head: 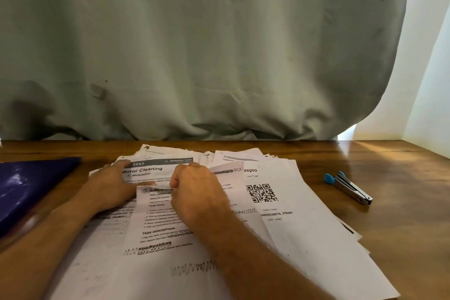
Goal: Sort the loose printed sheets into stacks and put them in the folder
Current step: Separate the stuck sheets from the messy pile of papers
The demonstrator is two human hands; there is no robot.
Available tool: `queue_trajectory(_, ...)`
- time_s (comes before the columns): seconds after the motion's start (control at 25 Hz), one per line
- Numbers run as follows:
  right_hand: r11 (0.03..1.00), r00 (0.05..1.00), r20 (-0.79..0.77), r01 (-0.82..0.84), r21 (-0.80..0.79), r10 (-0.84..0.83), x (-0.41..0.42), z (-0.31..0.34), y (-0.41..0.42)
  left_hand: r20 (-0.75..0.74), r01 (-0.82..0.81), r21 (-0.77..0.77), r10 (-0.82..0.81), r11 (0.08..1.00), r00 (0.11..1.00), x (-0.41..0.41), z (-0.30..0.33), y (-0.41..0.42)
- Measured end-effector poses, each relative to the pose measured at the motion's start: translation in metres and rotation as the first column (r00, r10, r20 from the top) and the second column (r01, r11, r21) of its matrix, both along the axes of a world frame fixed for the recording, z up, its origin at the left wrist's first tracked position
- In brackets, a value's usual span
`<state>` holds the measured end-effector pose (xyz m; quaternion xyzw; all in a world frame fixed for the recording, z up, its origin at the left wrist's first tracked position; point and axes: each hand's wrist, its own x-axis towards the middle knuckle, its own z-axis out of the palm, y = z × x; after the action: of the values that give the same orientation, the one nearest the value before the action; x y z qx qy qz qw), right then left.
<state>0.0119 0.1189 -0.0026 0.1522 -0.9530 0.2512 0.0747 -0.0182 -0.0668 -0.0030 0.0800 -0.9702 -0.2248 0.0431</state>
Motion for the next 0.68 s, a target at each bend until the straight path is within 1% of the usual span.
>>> queue_trajectory(0.12,1.000,1.000,0.023,0.008,0.004,-0.008,-0.005,-0.001,-0.001,-0.011,0.006,0.031,-0.006,0.999,1.000,-0.002,-0.001,-0.003)
queue_trajectory(0.16,1.000,1.000,0.028,0.012,0.005,-0.012,-0.006,-0.001,-0.002,-0.017,0.003,0.009,-0.002,1.000,1.000,-0.002,-0.001,-0.004)
queue_trajectory(0.2,1.000,0.999,0.034,0.017,0.005,-0.017,-0.007,-0.001,-0.002,-0.032,-0.004,-0.045,0.003,0.999,0.999,-0.003,-0.002,-0.004)
queue_trajectory(0.28,1.000,0.999,0.034,0.026,0.000,-0.026,-0.010,0.000,-0.001,-0.106,0.009,-0.162,-0.026,0.987,0.994,-0.003,-0.003,-0.002)
queue_trajectory(0.32,0.999,0.999,0.005,0.034,-0.007,-0.034,-0.010,0.002,-0.001,-0.154,0.037,-0.176,-0.065,0.984,0.986,-0.003,-0.004,0.001)
queue_trajectory(0.36,0.999,0.998,-0.043,0.039,-0.014,-0.040,-0.011,0.005,0.001,-0.193,0.069,-0.153,-0.099,0.986,0.976,-0.002,-0.004,0.003)
queue_trajectory(0.44,0.999,0.990,-0.136,0.032,-0.021,-0.035,-0.013,0.011,0.006,-0.231,0.118,-0.061,-0.129,0.991,0.964,-0.001,-0.004,0.010)
queue_trajectory(0.56,1.000,0.986,-0.167,0.009,-0.017,-0.012,-0.016,0.015,0.016,-0.228,0.156,0.037,-0.144,0.987,0.963,0.000,-0.008,0.018)
queue_trajectory(0.64,0.999,0.983,-0.184,-0.001,-0.034,-0.006,-0.016,0.021,0.023,-0.254,0.189,0.105,-0.157,0.976,0.954,0.001,-0.007,0.022)
queue_trajectory(0.68,0.999,0.976,-0.218,0.003,-0.043,-0.012,-0.015,0.025,0.028,-0.273,0.210,0.142,-0.166,0.967,0.948,0.003,-0.007,0.024)
